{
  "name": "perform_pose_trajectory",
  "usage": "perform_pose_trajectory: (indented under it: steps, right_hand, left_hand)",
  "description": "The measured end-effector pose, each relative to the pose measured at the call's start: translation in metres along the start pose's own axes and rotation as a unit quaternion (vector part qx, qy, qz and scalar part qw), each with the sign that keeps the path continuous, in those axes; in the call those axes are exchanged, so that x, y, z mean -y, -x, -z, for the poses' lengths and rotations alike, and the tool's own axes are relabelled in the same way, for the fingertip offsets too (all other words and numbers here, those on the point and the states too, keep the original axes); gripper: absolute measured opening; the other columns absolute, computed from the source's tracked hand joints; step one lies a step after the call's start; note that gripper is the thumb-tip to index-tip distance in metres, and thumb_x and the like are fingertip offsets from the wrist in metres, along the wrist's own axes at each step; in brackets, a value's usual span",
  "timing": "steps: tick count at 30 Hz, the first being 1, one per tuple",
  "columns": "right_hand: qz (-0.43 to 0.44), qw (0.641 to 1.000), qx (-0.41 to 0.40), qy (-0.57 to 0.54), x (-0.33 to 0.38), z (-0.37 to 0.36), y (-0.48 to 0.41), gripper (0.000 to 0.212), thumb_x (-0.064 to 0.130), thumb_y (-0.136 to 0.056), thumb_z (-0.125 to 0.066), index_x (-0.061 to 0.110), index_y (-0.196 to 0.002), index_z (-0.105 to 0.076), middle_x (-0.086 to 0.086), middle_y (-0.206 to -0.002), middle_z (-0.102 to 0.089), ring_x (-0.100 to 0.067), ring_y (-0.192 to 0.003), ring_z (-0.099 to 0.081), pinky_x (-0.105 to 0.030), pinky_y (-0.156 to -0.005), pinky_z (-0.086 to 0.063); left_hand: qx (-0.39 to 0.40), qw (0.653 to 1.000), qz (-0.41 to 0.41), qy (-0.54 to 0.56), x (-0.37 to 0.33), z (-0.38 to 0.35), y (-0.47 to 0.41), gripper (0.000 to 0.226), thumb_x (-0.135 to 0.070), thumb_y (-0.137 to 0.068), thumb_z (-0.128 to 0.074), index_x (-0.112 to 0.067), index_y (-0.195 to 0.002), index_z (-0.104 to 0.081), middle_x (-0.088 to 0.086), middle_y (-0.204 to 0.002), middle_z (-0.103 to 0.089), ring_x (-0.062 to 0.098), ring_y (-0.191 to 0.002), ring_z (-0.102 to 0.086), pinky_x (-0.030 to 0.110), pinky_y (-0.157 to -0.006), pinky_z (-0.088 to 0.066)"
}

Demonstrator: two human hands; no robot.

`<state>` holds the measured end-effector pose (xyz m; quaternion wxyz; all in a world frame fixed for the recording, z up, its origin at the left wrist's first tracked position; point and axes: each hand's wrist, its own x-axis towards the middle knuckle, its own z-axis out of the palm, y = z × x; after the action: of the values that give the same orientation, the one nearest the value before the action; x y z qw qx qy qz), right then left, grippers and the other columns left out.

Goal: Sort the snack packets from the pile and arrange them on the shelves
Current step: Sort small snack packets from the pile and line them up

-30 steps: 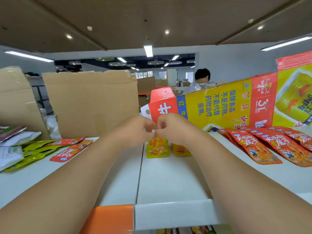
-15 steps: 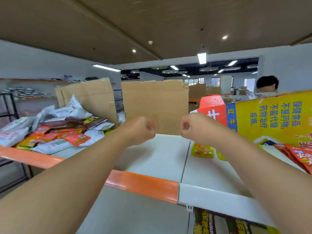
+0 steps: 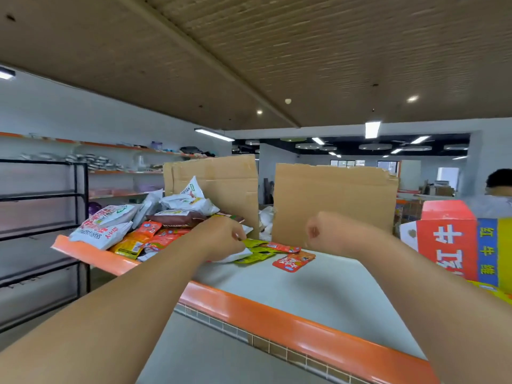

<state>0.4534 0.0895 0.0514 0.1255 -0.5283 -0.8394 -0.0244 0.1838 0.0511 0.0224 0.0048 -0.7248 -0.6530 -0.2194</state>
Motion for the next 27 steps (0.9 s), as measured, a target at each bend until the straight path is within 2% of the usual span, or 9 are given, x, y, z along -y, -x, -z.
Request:
perform_pose_trajectory:
  steps: [5, 8, 10, 14, 17, 19, 21, 23, 27]
  right_hand:
    - [-0.031, 0.996, 0.074, 0.043, 0.043, -0.028, -0.031, 0.016, 0.026, -0.09, -0.058, 0.015, -0.097, -0.068, -0.005, -0.09, -0.068, -0.023, -0.076, -0.057, -0.029, -0.061, -0.042]
    - [-0.045, 0.993, 0.083, 0.072, 0.061, -0.043, -0.047, 0.024, 0.023, -0.092, -0.056, 0.006, -0.104, -0.068, -0.006, -0.086, -0.059, -0.022, -0.074, -0.05, -0.028, -0.053, -0.034]
    - [-0.061, 0.992, 0.08, 0.072, 0.069, -0.053, -0.058, 0.026, 0.021, -0.09, -0.055, 0.003, -0.103, -0.068, -0.011, -0.089, -0.06, -0.024, -0.077, -0.051, -0.028, -0.055, -0.035]
    - [-0.089, 0.99, 0.067, 0.082, 0.074, -0.068, -0.077, 0.025, 0.021, -0.087, -0.055, 0.005, -0.101, -0.069, -0.015, -0.098, -0.069, -0.032, -0.091, -0.065, -0.031, -0.066, -0.046]
    - [-0.127, 0.986, 0.053, 0.096, 0.064, -0.077, -0.087, 0.013, 0.024, -0.084, -0.057, 0.014, -0.08, -0.062, -0.004, -0.075, -0.061, -0.026, -0.073, -0.061, -0.029, -0.057, -0.043]
    - [-0.163, 0.984, 0.033, 0.072, 0.056, -0.087, -0.09, 0.02, 0.029, -0.082, -0.059, 0.016, -0.067, -0.053, 0.001, -0.064, -0.054, -0.023, -0.065, -0.056, -0.026, -0.055, -0.039]
    - [-0.175, 0.983, 0.03, 0.051, 0.052, -0.096, -0.089, 0.023, 0.036, -0.085, -0.061, 0.018, -0.071, -0.058, 0.002, -0.067, -0.056, -0.023, -0.072, -0.059, -0.027, -0.059, -0.041]
    - [-0.172, 0.984, 0.034, 0.028, 0.049, -0.1, -0.087, 0.022, 0.042, -0.088, -0.061, 0.021, -0.087, -0.069, 0.003, -0.079, -0.062, -0.021, -0.082, -0.062, -0.028, -0.068, -0.048]
    - [-0.183, 0.983, 0.03, -0.009, 0.046, -0.097, -0.081, 0.026, 0.044, -0.09, -0.063, 0.02, -0.098, -0.071, 0.006, -0.081, -0.059, -0.019, -0.083, -0.058, -0.03, -0.075, -0.048]
  left_hand:
    - [0.017, 0.999, -0.039, 0.024, 0.04, -0.006, -0.016, 0.027, -0.035, -0.091, -0.066, -0.031, -0.117, -0.073, -0.01, -0.108, -0.069, 0.002, -0.08, -0.058, 0.019, -0.063, -0.043]
    - [0.019, 0.997, -0.072, 0.011, 0.057, -0.016, -0.03, 0.029, -0.034, -0.091, -0.065, -0.03, -0.119, -0.072, -0.008, -0.115, -0.07, 0.001, -0.099, -0.054, 0.023, -0.081, -0.046]
    - [0.012, 0.997, -0.081, 0.013, 0.065, -0.025, -0.042, 0.03, -0.036, -0.09, -0.065, -0.033, -0.12, -0.071, -0.008, -0.118, -0.069, 0.009, -0.117, -0.057, 0.026, -0.092, -0.048]
    - [0.001, 0.994, -0.109, 0.022, 0.066, -0.046, -0.065, 0.034, -0.041, -0.086, -0.065, -0.035, -0.119, -0.071, -0.008, -0.096, -0.064, 0.015, -0.136, -0.046, 0.032, -0.098, -0.048]
    - [-0.011, 0.991, -0.133, -0.021, 0.052, -0.055, -0.077, 0.032, -0.047, -0.084, -0.062, -0.036, -0.113, -0.071, -0.005, -0.109, -0.068, 0.022, -0.123, -0.056, 0.038, -0.097, -0.047]
    - [0.003, 0.988, -0.14, -0.064, 0.041, -0.06, -0.086, 0.03, -0.05, -0.087, -0.057, -0.028, -0.1, -0.072, -0.002, -0.1, -0.068, 0.024, -0.105, -0.061, 0.034, -0.082, -0.046]
    - [0.038, 0.985, -0.136, -0.1, 0.032, -0.062, -0.091, 0.031, -0.05, -0.087, -0.057, -0.02, -0.081, -0.064, 0.0, -0.084, -0.06, 0.025, -0.086, -0.058, 0.031, -0.067, -0.039]
    - [0.049, 0.981, -0.131, -0.133, 0.025, -0.063, -0.092, 0.028, -0.043, -0.085, -0.059, -0.019, -0.072, -0.051, 0.0, -0.077, -0.053, 0.022, -0.074, -0.051, 0.03, -0.066, -0.033]
    - [0.025, 0.971, -0.159, -0.175, 0.017, -0.067, -0.088, 0.025, -0.026, -0.086, -0.059, -0.019, -0.07, -0.042, 0.001, -0.079, -0.051, 0.024, -0.079, -0.051, 0.029, -0.067, -0.032]
